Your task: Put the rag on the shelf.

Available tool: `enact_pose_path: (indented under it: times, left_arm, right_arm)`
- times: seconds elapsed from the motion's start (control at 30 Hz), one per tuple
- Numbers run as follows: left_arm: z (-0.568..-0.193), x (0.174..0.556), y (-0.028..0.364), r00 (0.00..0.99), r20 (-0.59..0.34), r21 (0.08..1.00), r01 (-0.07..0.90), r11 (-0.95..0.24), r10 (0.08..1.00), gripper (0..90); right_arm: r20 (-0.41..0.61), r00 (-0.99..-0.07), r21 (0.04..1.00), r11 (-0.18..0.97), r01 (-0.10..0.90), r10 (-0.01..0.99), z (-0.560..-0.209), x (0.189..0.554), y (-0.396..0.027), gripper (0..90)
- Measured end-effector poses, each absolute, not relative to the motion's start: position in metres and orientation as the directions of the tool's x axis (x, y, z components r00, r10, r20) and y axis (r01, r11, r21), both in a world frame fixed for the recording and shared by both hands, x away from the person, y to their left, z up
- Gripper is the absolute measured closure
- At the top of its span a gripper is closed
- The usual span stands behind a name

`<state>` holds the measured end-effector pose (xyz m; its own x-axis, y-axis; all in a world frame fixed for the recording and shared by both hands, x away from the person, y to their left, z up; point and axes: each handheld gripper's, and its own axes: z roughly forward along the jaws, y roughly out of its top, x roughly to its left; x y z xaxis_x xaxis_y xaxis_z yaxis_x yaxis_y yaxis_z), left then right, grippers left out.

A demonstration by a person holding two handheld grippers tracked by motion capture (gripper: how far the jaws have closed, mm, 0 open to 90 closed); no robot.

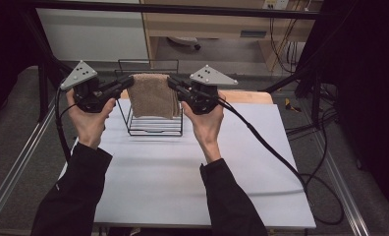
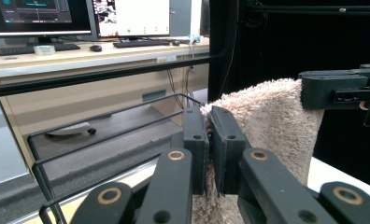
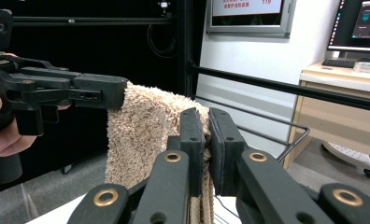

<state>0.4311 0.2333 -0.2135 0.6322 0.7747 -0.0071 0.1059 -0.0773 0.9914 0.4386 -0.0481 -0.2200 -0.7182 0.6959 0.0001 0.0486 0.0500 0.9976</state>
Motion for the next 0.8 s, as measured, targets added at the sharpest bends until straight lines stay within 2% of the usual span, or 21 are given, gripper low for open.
enact_pose_path:
  times: [0.8]
  left_arm:
    - [-0.186, 0.446, 0.243, 0.609, 0.005, 0.998, 0.05, -0.045, 0.793, 84.8]
  right_arm:
    - [-0.027, -0.714, 0.999, 0.035, -0.003, 0.7, -0.188, 0.457, -0.037, 85.1]
